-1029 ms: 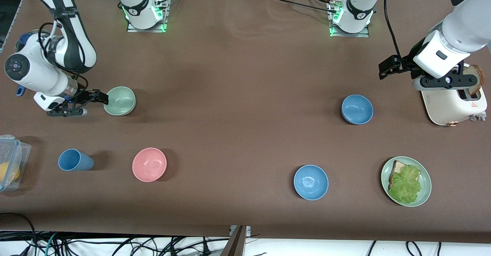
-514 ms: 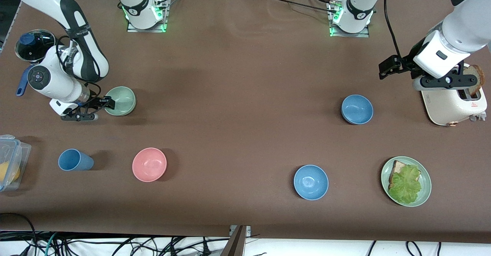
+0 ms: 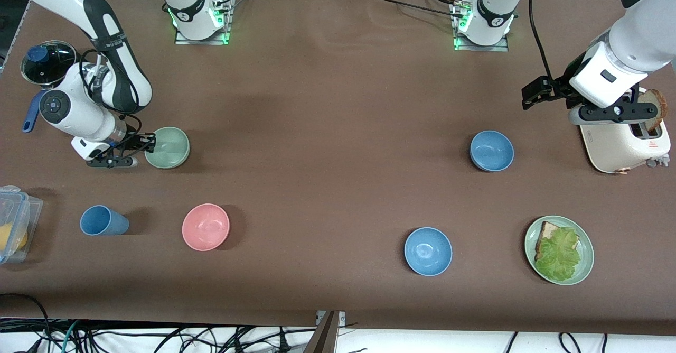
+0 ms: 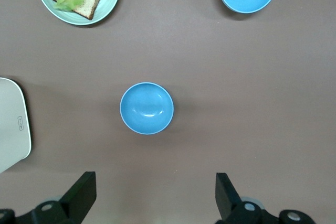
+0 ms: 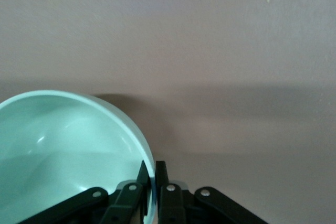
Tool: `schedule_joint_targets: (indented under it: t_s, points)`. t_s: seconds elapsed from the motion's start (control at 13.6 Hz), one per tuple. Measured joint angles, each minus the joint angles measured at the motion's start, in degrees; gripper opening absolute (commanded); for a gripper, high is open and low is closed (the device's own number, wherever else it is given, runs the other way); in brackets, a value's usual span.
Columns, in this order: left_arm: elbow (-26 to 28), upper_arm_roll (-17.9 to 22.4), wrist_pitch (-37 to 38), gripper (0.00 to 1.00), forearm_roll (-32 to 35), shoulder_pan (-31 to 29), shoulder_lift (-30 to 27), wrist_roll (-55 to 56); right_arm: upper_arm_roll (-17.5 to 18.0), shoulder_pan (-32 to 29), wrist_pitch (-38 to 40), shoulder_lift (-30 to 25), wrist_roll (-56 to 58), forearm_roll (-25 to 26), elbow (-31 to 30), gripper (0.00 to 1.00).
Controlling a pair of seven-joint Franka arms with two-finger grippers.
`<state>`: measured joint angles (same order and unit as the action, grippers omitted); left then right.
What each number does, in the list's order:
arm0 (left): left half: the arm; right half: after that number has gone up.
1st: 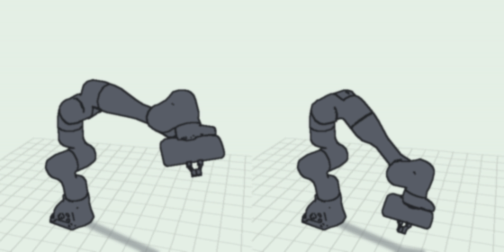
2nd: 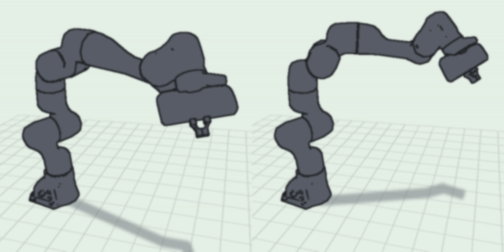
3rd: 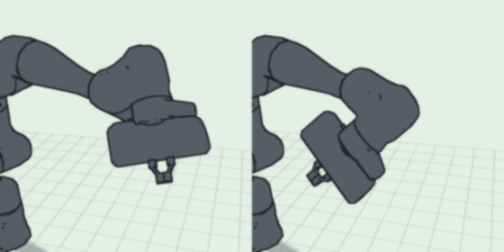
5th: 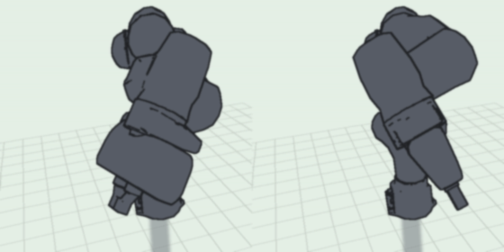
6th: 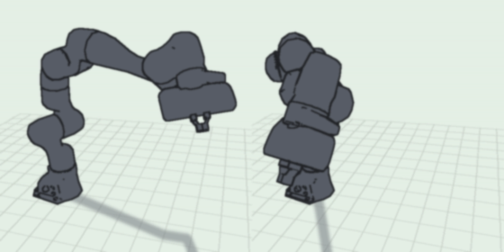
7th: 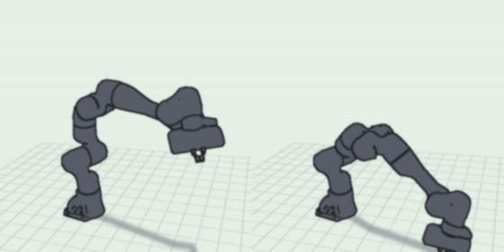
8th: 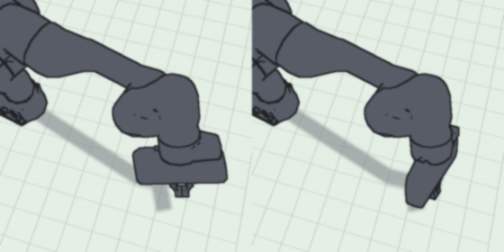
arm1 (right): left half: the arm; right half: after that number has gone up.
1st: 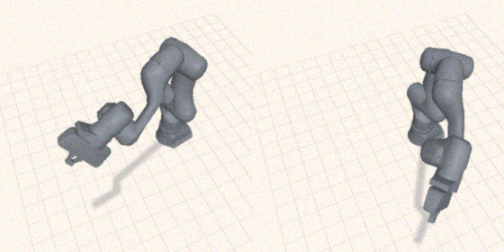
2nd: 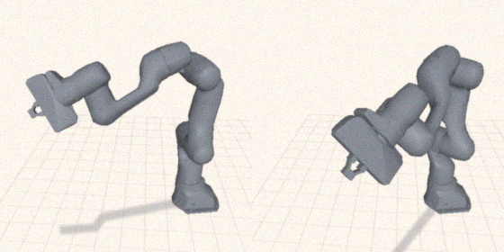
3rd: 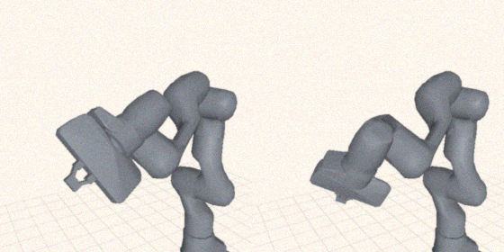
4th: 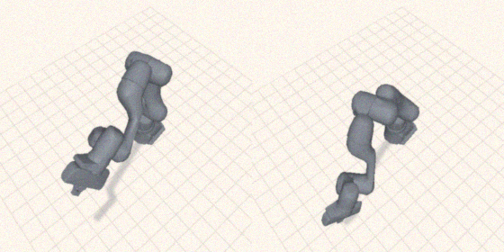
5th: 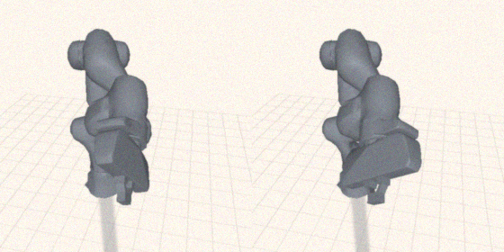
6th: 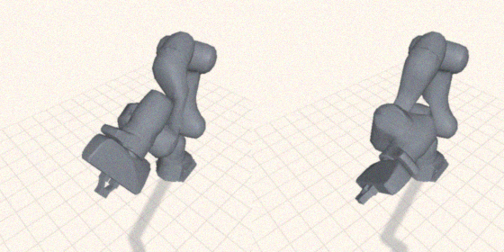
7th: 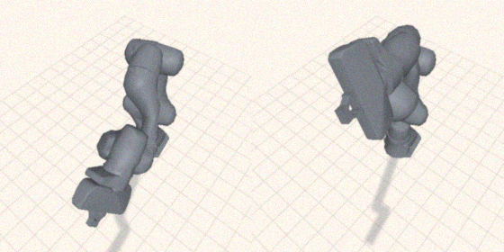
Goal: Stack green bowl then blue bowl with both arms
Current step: 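Slide the pale green bowl with the right gripper toward the table middle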
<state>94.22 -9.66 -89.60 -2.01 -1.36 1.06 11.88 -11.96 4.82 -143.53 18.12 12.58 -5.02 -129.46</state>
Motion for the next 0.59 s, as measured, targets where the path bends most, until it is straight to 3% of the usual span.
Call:
schedule_joint_targets:
  t_s: [0.15,0.37,0.59]
  points:
    - [0.0,0.0,0.0,1.0,0.0,0.0,0.0,0.0,1.7,0.2,2.6,-1.2,0.0,0.0,2.9,0.0]
    - [0.0,0.0,0.0,1.0,0.0,0.0,0.0,0.0,6.3,0.9,15.6,-2.9,-0.8,-0.2,14.0,0.0]
    - [0.0,0.0,0.0,1.0,0.0,0.0,0.0,0.0,14.0,1.5,23.5,-3.2,-7.6,-0.5,21.9,0.0]
